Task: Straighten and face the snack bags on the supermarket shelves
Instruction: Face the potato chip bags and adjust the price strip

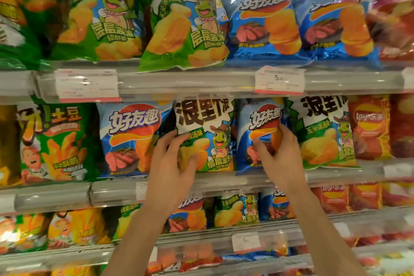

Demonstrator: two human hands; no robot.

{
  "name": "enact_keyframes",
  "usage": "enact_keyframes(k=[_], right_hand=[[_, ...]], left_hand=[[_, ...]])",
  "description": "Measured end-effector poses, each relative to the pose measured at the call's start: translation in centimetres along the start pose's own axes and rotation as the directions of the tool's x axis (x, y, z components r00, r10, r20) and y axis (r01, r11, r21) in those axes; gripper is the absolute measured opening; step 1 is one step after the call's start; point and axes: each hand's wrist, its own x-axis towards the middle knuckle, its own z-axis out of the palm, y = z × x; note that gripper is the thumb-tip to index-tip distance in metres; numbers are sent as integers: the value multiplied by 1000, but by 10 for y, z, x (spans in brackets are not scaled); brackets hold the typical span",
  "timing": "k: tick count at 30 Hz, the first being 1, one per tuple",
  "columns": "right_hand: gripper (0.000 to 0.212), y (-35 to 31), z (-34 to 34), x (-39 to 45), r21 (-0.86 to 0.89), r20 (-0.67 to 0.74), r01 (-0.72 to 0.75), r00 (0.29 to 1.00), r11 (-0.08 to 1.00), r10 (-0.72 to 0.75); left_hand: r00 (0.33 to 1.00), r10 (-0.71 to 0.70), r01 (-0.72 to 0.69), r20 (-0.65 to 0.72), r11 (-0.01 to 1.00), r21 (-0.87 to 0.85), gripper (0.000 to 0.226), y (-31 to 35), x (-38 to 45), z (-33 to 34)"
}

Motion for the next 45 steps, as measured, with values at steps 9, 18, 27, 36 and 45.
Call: enact_keyframes(k=[9, 18, 27, 36, 45], right_hand=[[105, 0, 5, 4, 80, 68, -56, 996, 995, 50], [92, 1, 0, 9, 95, 33, -69, 997, 993, 66], [84, 3, -12, 5, 13, 114, 8, 993, 1000, -9], [81, 3, -17, 4, -62, 132, 47, 991, 997, -39], [72, 5, -21, 7, -51, 129, 55, 990, 997, -48]], left_hand=[[1000, -11, 11, 14, 1000, 16, 93, -7, 16, 11], [1000, -6, 5, 21, 1000, 21, 93, -19, 23, 12], [999, 48, -48, -1, 999, -22, 90, -19, 22, 18], [997, 77, -78, -15, 997, -26, 90, -13, 25, 20], [997, 73, -73, 4, 997, -20, 89, -13, 23, 17]])
